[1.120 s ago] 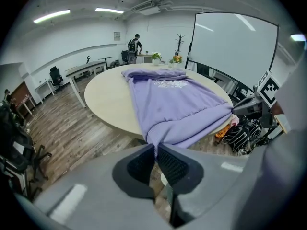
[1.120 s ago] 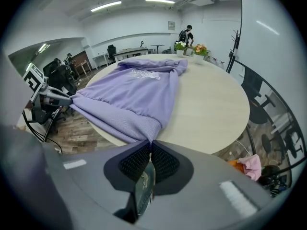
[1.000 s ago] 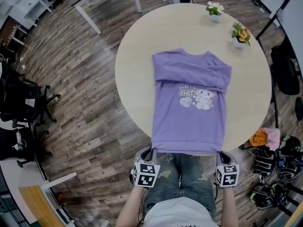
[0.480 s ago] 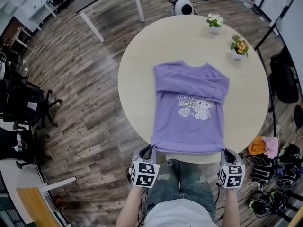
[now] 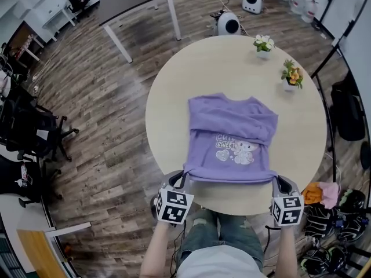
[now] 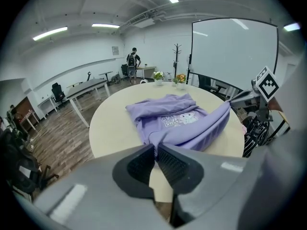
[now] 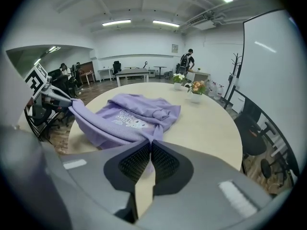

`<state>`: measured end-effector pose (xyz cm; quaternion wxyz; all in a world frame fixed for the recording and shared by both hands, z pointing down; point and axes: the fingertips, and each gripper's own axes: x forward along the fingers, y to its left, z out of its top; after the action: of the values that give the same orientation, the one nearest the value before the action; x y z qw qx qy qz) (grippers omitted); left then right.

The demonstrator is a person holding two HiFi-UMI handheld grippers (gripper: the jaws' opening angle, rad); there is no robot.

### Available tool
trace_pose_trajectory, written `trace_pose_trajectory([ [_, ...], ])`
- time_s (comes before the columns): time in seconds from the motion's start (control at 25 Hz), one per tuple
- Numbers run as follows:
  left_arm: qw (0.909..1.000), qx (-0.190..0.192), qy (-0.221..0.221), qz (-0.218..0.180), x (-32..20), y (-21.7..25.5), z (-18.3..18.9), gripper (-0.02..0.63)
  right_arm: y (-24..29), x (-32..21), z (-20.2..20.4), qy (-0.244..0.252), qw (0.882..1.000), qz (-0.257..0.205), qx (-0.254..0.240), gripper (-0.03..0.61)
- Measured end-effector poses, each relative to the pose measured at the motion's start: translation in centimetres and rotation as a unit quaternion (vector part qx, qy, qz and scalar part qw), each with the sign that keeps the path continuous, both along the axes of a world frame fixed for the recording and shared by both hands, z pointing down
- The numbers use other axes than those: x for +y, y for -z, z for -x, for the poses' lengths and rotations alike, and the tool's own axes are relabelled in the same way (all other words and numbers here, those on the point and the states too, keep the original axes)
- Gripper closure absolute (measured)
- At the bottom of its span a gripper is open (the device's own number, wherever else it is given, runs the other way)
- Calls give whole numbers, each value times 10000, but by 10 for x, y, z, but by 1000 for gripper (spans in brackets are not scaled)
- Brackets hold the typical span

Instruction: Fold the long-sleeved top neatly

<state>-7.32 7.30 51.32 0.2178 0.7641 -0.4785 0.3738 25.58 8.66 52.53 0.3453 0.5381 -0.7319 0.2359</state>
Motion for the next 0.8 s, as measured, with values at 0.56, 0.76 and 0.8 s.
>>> trace_pose_trajectory([
  [0.56, 9995, -135, 109, -277, -87, 35, -9, 479, 36, -107, -7, 339, 9981, -499, -128, 538],
  [0.76, 9994, -183, -15, -294, -116, 42, -11, 479, 42, -139, -7, 482, 9970, -598, -101, 538],
  [0.8, 9994, -182, -30, -288, -122, 42, -12, 479, 42, -145, -8, 501, 9969, -602, -91, 538],
])
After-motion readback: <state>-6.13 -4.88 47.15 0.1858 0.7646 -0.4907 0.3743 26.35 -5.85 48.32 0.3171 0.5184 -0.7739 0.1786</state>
